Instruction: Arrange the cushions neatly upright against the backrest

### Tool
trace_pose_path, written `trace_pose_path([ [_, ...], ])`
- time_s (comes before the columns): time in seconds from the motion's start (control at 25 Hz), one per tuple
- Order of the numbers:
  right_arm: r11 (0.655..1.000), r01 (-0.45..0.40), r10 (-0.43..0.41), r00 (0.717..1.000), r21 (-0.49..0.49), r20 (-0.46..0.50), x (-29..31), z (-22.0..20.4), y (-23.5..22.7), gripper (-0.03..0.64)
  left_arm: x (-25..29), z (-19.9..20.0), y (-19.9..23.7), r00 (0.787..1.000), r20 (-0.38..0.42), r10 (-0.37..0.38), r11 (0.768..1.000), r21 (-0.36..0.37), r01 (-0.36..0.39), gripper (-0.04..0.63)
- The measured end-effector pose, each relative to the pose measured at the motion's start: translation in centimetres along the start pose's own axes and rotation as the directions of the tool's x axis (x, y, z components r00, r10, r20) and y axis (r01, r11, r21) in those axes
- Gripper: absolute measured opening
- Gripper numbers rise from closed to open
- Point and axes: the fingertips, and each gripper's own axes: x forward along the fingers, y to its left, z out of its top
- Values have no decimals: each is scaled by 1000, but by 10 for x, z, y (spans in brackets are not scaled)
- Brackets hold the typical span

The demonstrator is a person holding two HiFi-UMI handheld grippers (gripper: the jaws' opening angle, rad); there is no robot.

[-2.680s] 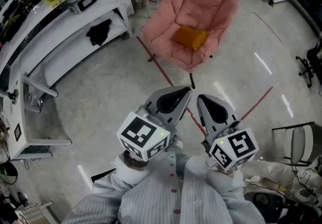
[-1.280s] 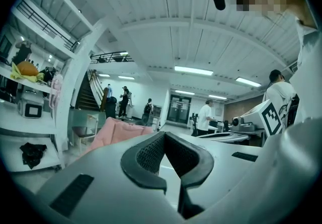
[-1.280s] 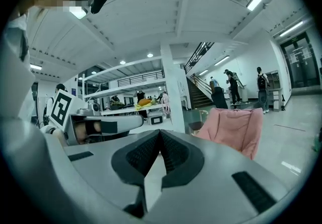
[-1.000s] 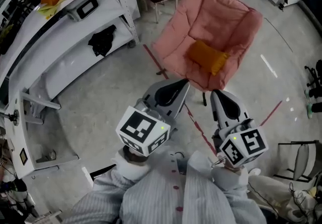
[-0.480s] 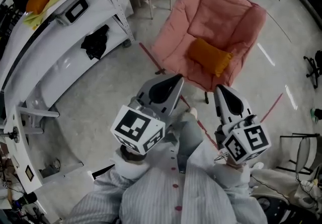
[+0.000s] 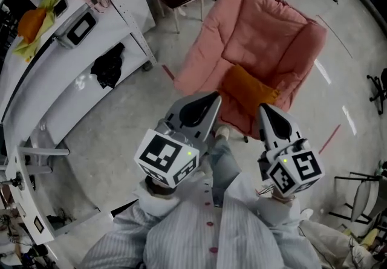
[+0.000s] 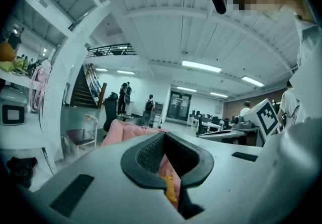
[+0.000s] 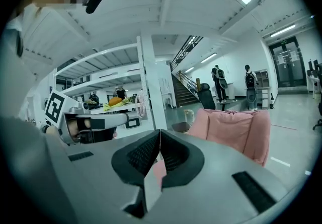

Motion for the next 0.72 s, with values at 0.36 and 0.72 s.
trace_pose_path([
  [0.36,1000,18,-17,1000,23,-19,81,35,-107,14,131,32,56,1000,-13,-26,1000,1,26,11],
  [0.72,995,83,-80,996,61,-42,108,36,-179,14,218,28,72,994,-59,-87,996,-8,87,11],
])
